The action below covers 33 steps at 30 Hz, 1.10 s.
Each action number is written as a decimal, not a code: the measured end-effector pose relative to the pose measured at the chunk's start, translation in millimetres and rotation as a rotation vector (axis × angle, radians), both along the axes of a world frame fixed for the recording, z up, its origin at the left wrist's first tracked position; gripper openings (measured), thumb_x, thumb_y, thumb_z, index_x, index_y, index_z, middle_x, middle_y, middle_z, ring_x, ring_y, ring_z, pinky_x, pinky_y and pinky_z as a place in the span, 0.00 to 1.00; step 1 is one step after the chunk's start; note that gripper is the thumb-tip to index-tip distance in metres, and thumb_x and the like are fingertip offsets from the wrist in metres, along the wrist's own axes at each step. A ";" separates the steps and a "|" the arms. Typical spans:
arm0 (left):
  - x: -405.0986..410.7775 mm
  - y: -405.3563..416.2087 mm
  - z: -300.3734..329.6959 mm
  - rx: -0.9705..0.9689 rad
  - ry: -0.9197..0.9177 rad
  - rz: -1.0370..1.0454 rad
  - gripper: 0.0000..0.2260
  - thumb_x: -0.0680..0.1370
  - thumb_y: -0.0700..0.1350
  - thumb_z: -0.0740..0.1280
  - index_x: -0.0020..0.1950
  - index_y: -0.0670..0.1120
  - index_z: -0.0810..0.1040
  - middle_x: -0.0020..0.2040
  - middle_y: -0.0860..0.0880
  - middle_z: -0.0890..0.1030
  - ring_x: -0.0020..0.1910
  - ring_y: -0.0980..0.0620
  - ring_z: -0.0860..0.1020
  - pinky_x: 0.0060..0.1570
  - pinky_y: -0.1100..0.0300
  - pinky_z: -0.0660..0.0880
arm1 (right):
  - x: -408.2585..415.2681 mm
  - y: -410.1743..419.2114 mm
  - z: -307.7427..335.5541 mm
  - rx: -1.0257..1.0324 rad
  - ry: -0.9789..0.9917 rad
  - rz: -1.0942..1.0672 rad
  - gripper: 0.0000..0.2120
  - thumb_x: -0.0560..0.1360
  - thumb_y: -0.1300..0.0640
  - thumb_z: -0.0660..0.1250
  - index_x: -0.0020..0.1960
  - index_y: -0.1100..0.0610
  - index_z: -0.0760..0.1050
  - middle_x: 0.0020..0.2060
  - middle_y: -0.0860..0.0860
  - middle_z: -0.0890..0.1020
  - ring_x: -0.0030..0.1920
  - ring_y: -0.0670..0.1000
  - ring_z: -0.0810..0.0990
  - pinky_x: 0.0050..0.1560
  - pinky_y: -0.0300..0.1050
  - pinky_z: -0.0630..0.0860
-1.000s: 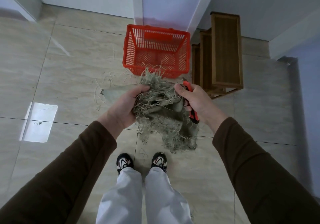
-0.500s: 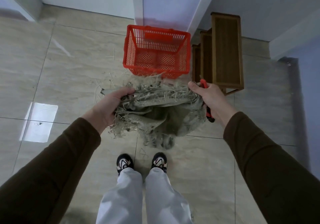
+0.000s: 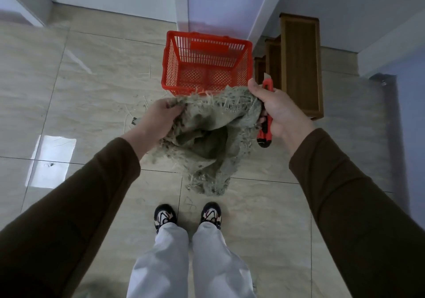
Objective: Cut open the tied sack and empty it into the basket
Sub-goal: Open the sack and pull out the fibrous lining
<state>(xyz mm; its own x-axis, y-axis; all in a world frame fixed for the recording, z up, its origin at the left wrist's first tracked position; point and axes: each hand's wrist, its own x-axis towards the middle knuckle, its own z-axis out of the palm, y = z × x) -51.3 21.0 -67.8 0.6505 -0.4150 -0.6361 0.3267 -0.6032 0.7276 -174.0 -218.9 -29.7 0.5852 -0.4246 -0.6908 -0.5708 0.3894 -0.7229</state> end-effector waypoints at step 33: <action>21.9 27.3 -15.4 -0.296 0.408 0.161 0.22 0.84 0.53 0.65 0.65 0.35 0.80 0.53 0.38 0.87 0.41 0.48 0.87 0.37 0.59 0.85 | 5.0 -15.7 -23.1 -0.506 -0.050 -0.320 0.12 0.82 0.50 0.71 0.64 0.49 0.81 0.56 0.44 0.85 0.50 0.41 0.82 0.58 0.46 0.80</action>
